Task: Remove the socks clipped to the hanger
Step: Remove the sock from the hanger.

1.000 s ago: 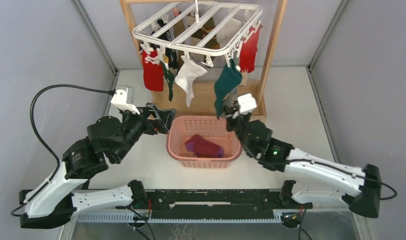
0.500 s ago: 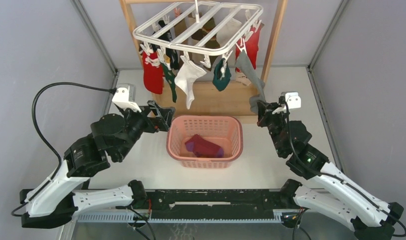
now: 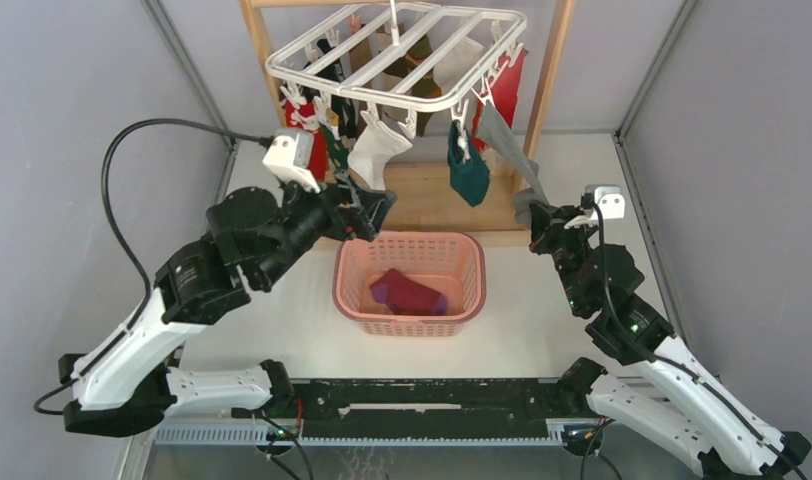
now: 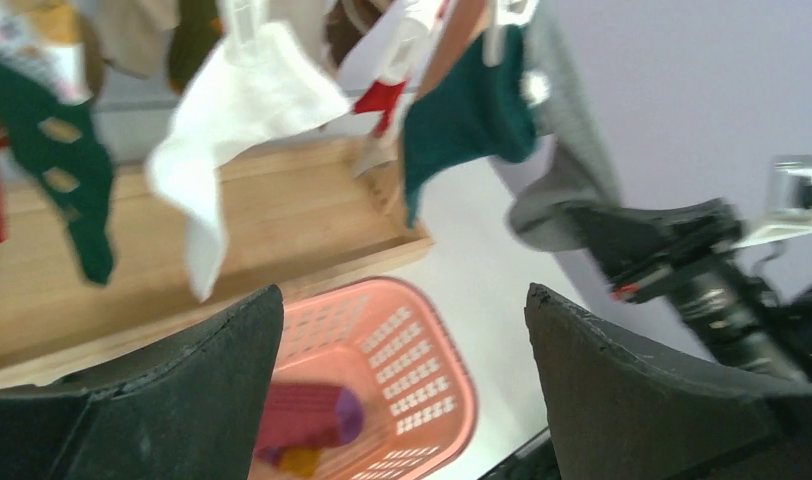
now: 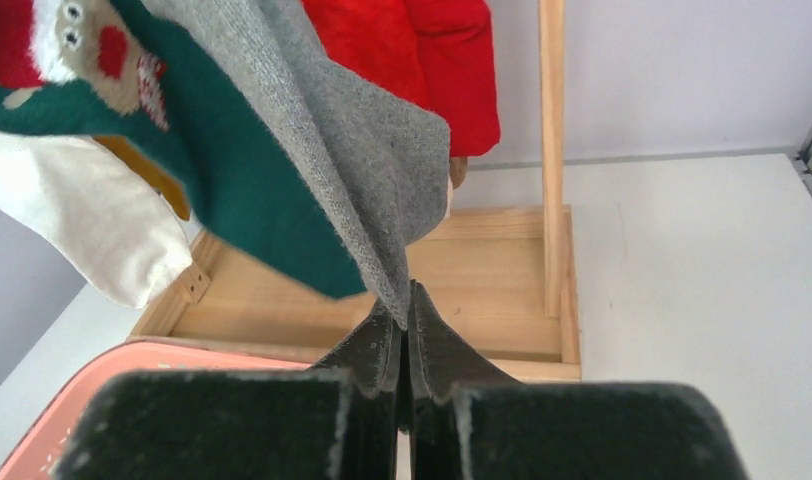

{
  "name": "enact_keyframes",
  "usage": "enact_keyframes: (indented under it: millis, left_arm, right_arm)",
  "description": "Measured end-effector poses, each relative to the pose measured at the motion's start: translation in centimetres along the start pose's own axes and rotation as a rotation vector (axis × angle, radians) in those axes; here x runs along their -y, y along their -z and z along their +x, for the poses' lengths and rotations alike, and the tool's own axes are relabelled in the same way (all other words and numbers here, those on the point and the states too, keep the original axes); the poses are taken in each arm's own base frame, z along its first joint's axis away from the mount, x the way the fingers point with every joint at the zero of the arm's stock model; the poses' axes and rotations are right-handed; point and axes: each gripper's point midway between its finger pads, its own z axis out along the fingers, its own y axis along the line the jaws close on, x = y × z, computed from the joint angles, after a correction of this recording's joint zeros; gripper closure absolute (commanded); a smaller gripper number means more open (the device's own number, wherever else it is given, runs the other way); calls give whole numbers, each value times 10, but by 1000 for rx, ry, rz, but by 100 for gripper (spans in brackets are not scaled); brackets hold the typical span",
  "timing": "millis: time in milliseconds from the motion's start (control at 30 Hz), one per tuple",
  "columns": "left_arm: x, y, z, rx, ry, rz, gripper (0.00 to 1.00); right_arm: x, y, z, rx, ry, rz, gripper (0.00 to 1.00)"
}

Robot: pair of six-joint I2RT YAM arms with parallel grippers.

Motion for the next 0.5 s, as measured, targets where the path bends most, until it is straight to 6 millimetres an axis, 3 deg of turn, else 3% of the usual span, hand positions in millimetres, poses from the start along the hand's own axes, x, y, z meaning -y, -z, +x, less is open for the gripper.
enact_keyframes:
  millis: [100,167,233,300,433,500]
  left_arm:
    - [24,-13,-10,10,17,65,6]
    - [28,-17,-11,14,5,67,4]
    - [17,-19,-15,33,-23,18,3]
    - [-1,-18,-24,67,-35,-51,3]
    - [-82,-4,-60,172,-18,-316,6]
    - [-111,4,-69,199,-14,-418,8]
  right_arm:
    - [-9,-3,9,-28,10,-24,100]
    - [-15,-4,14,-44,17,-42,100]
    - [-21,-5,19,-59,24,-59,100]
    - [-25,-6,23,-72,30,-70,100]
    - [-29,-8,28,-87,37,-85,100]
    - [-31,-8,29,-92,39,-92,100]
